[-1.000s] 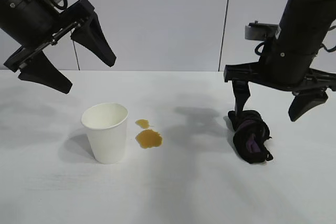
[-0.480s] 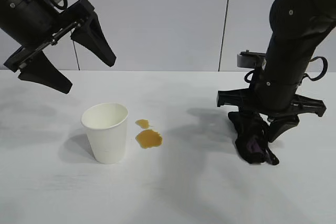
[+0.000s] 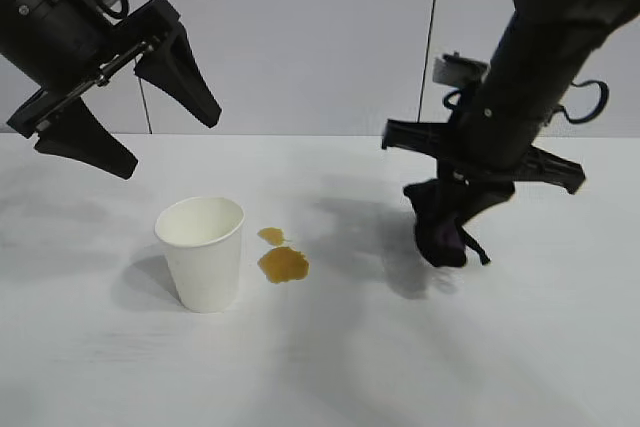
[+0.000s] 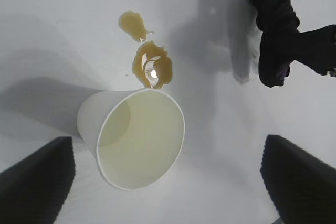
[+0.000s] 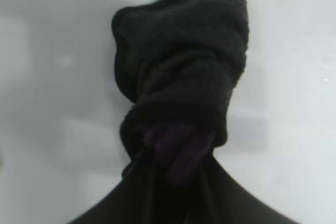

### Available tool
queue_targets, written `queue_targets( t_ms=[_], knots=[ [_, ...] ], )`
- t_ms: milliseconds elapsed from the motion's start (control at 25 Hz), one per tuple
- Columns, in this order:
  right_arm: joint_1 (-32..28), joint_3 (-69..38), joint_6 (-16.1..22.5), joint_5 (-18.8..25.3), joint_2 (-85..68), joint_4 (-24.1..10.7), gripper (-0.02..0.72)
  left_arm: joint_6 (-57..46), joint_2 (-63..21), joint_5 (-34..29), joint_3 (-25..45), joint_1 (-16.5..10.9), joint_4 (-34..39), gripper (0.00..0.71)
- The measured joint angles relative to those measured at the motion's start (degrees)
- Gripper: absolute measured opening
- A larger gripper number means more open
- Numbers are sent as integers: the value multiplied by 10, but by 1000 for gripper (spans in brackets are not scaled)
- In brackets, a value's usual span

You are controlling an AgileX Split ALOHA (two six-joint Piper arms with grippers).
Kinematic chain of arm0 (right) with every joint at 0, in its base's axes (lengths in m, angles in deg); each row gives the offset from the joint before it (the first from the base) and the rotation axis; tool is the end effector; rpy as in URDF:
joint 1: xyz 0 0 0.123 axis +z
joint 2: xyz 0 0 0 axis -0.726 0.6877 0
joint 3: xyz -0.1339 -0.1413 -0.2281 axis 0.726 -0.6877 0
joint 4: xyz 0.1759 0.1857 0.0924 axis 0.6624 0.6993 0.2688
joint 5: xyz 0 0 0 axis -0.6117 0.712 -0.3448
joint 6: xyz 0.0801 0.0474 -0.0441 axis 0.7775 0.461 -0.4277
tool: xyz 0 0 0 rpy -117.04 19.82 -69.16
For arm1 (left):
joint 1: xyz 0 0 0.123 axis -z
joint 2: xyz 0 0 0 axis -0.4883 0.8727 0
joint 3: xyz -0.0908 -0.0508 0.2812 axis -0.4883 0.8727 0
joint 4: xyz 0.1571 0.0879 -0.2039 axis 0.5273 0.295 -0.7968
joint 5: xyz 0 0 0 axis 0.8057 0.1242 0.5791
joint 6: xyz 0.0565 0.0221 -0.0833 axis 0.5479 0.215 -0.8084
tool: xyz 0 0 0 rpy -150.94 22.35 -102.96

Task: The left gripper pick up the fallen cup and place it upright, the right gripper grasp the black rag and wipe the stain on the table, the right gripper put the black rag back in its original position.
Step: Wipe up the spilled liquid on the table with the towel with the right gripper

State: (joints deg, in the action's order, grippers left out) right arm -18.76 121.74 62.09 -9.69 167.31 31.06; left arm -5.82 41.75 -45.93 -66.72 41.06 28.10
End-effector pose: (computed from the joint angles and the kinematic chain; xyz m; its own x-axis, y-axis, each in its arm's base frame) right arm 0.3760 0.2096 0.1785 -0.9305 -0.0164 -0.3658 -0.1217 0.9560 0.2669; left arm 0.3704 -0.1356 0.2132 -0.9553 0.0738 -0.2861 0.2294 0.7955 -0.5608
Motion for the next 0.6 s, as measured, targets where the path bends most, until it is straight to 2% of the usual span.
queue_targets(
  t_ms=[320, 600],
  knots=[
    [51, 1, -8, -54, 50, 1, 99, -1, 0, 0, 0, 0, 0, 693],
    [58, 1, -13, -100, 94, 2, 99, -1, 0, 0, 0, 0, 0, 693]
  ],
)
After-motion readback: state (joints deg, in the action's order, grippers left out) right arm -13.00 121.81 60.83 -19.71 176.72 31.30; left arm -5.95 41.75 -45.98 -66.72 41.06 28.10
